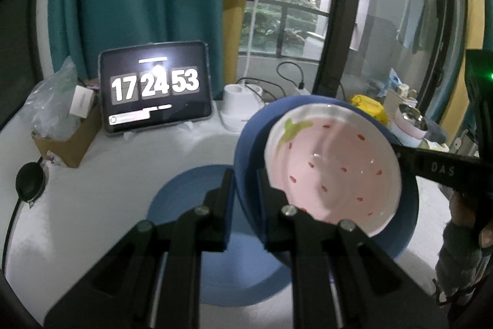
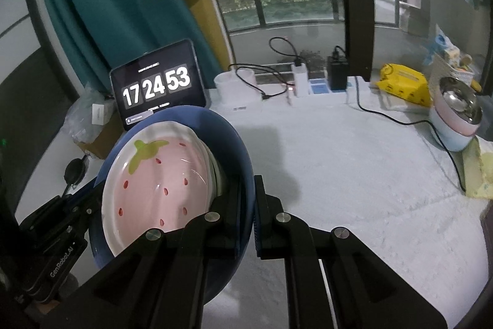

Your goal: Organize plates and bowls

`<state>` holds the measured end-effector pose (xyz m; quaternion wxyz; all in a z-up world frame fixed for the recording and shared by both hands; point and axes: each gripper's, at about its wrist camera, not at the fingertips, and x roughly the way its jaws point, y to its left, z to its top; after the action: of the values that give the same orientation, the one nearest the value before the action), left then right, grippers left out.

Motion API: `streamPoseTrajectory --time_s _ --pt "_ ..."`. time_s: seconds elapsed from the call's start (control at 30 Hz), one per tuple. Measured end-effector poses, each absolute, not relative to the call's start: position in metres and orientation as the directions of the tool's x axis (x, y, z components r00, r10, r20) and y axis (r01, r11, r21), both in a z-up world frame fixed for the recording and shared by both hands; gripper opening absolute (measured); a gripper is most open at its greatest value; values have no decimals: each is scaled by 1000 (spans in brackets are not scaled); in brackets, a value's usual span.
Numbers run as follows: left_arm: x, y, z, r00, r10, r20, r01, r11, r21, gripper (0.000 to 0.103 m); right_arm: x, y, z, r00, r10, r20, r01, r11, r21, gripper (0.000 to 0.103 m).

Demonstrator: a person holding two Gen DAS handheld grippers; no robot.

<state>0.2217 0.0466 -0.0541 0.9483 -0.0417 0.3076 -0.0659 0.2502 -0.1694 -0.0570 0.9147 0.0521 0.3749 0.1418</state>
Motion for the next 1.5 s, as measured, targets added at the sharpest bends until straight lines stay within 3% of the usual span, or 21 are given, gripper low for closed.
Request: streamPoseTrajectory --time_s 0.7,1.5 --pt "255 97 -85 770 -82 -633 6 993 -121 13 303 -111 -91 603 345 -720 -283 936 211 9" --pt "265 87 -93 770 -48 -636 -1 997 -77 14 321 -117 -124 541 352 -763 -259 934 248 11"
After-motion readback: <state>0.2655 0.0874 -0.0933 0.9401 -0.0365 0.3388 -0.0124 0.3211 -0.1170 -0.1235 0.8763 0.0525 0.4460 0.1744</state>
